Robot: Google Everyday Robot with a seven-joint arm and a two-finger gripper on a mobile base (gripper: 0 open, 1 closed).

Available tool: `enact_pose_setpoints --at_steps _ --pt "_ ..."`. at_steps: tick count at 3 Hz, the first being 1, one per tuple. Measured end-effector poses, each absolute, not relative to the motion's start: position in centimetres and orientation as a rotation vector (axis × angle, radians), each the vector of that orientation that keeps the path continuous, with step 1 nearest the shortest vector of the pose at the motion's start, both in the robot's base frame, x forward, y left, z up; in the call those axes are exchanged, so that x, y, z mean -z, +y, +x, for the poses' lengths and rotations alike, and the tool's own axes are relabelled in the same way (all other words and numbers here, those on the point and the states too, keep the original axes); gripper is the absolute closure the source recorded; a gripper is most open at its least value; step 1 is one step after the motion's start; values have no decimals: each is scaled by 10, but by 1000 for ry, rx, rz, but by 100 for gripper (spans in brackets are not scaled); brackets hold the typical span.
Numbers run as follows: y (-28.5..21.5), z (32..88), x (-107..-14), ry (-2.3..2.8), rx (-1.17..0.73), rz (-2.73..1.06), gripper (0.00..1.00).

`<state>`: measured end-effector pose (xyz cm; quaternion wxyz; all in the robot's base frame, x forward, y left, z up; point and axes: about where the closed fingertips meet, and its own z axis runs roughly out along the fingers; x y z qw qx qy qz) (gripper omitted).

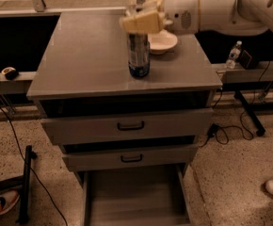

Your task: Place redbull can into bottom drawer

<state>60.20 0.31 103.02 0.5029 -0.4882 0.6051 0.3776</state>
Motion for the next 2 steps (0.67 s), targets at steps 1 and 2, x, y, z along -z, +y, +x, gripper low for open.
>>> enact_pose_setpoints --at_steps 1,2 --pt "-20 579 -984 1556 -893 -1191 100" --pt "-19 579 -983 1557 -894 -1192 100"
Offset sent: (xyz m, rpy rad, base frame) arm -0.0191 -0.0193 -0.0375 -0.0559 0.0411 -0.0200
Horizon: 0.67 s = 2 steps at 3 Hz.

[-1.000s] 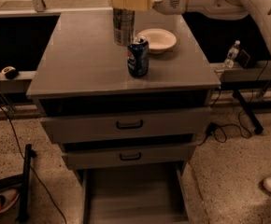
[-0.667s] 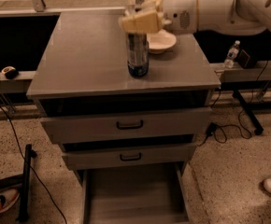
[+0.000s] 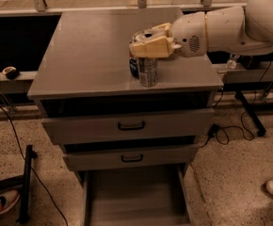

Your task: Place redbull can into bottom drawer

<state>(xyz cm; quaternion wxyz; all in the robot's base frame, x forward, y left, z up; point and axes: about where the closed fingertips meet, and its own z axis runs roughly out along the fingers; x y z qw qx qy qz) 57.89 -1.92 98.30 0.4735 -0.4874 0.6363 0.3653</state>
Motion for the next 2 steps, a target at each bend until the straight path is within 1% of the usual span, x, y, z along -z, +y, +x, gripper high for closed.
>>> enact_pose_setpoints --at_steps 1,2 --pt "-24 583 -964 1531 -864 -1221 100" --pt "-48 577 -918 1448 -906 -1233 100"
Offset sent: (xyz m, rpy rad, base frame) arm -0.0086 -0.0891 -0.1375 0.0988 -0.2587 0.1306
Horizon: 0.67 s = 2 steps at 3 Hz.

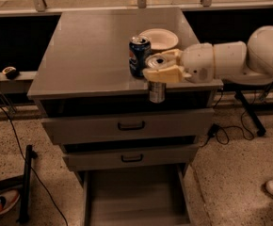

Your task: Place redbull can into bottom drawer

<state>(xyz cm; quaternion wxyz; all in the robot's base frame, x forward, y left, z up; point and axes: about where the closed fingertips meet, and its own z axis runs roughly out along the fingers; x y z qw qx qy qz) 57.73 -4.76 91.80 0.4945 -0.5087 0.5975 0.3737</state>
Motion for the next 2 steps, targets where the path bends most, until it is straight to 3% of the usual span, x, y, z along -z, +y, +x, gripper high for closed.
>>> enact_pose_setpoints --at_steps 2 --pt "-126 561 -857 1395 -857 -1356 100"
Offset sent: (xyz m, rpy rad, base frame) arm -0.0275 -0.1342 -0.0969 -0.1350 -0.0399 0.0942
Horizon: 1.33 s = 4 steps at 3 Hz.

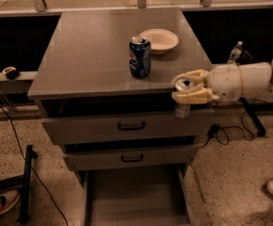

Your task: Place redbull can into bottom drawer

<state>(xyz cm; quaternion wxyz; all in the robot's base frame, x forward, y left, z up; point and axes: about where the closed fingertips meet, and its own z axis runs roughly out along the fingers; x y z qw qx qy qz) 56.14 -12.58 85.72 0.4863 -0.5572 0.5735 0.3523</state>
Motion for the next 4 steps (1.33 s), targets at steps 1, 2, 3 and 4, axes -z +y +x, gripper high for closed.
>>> enact_pose_setpoints --at_steps 1,2,3,4 --pt "-125 558 -856 1393 -869 -1368 100" --pt "-127 558 -840 1420 -872 -1349 100" --pt "-140 541 -783 1431 -916 -1269 100" --pt "-163 509 -704 1452 -970 -1226 100"
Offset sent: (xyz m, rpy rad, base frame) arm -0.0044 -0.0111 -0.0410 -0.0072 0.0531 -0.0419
